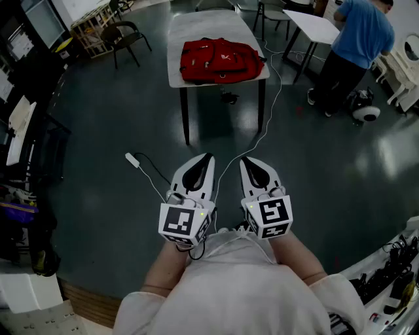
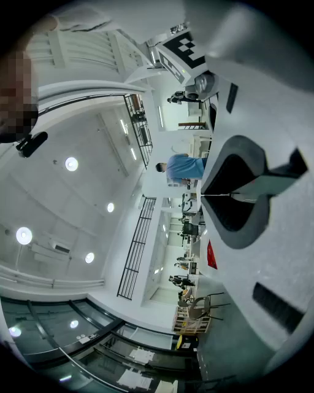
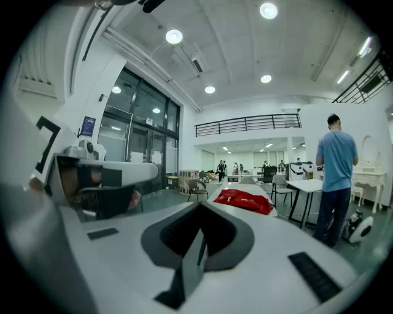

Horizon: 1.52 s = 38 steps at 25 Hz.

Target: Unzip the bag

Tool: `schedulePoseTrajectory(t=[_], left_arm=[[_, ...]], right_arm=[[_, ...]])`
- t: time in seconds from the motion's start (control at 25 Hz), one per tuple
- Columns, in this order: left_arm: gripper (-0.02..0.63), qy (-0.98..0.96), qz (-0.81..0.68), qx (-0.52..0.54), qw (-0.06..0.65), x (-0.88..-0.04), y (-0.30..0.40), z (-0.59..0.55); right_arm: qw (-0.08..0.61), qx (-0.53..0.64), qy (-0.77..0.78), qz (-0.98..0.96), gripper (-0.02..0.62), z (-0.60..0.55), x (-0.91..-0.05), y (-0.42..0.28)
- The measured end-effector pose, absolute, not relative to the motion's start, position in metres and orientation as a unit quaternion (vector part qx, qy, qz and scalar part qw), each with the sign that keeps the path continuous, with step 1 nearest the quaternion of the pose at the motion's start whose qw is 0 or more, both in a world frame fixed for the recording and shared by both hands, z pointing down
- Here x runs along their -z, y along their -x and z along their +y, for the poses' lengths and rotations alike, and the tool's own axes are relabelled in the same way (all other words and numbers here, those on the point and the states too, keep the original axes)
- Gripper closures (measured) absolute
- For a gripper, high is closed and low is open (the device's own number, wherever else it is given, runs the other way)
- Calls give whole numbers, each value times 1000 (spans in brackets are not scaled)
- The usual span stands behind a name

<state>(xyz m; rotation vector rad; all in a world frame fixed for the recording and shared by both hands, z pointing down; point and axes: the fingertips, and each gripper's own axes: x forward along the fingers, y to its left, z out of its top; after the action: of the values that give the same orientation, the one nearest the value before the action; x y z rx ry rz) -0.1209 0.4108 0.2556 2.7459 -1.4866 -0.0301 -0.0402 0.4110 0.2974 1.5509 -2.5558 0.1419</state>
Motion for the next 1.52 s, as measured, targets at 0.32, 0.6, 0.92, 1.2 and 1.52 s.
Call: schedulePoseTrajectory(t=[0.32,0.6,0.92,1.2,1.52], left_arm=[[583,-885,-466,1,13,-264,110,410],[583,-883,-469,-9,19,-272,121,411],[583,-876,-481,-10,36,-284,124,392],[584,-860,-508,-37,24,-297,127,344],[584,-844,-535,-26,37,-304,98,242]], right_arm=[[82,-58,-519,-849,568,411,-305,33],[53,-86,-526,-845,568,411,-313,39],[57,-111,-516,-847,568,393,-334,36],[49,-109,-507,-854,566,332,-342,30],[65,-95,-472,-874,566,228,-338,1]])
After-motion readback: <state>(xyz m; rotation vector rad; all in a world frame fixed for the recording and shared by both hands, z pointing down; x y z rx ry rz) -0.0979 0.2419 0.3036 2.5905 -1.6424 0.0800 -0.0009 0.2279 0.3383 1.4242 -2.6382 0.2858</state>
